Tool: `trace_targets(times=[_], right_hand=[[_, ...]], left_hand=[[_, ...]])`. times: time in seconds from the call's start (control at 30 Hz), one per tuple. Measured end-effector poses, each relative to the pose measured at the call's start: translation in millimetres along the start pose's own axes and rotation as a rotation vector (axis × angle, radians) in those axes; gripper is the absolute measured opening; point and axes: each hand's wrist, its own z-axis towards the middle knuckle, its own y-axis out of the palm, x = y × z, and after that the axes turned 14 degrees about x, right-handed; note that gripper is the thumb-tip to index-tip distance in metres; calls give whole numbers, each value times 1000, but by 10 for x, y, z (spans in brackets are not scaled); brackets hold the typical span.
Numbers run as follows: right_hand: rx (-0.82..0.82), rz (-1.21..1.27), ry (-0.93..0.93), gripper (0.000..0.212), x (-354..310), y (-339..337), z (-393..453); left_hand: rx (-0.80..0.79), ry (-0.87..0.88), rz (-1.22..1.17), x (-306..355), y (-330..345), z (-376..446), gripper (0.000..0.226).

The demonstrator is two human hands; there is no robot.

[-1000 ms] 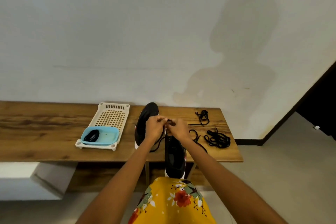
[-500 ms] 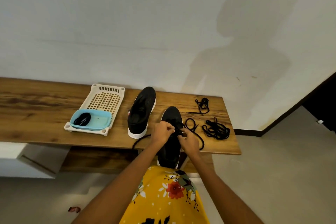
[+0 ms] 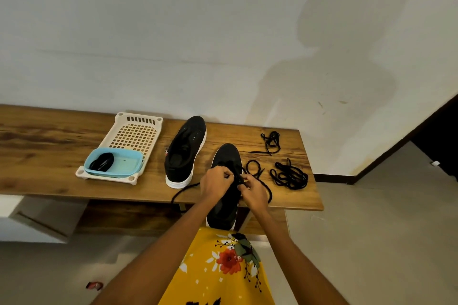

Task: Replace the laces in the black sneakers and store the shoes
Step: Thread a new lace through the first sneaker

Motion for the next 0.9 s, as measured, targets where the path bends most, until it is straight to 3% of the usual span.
trace_targets(times=[0.7,0.83,0.9], right_hand=[[-65,83,17,30,121,42,65],[-78,147,7,16,91,-28,49],[-75,178,39,29,46,-75,84]], left_hand=[[19,14,15,-27,66,-31,12],[-20,43,32,-33,56,92,9],[-52,82,39,-39,36,142,8]])
